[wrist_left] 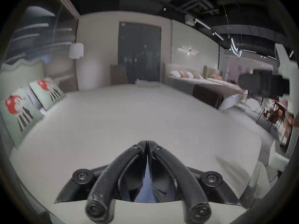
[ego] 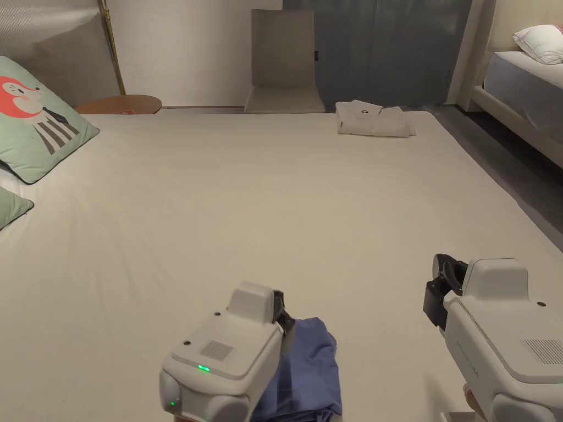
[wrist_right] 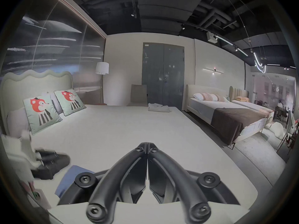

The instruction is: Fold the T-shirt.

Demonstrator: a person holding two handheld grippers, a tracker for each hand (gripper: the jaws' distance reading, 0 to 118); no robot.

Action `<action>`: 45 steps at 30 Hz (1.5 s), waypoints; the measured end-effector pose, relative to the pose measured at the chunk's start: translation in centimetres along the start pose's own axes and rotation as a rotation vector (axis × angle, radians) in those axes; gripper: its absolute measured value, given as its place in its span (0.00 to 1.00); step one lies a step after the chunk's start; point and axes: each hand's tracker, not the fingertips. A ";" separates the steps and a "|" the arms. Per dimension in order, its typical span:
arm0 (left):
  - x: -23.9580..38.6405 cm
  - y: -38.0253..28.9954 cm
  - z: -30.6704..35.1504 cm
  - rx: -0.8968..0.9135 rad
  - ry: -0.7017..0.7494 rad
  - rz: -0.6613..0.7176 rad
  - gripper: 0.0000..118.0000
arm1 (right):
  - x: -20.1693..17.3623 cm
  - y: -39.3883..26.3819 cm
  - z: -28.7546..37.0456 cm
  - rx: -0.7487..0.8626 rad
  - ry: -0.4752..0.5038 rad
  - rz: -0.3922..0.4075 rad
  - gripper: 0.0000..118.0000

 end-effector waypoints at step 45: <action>-12.5 2.7 6.8 0.171 0.288 0.094 0.00 | -10.6 -10.8 -7.2 -0.417 0.262 0.026 0.01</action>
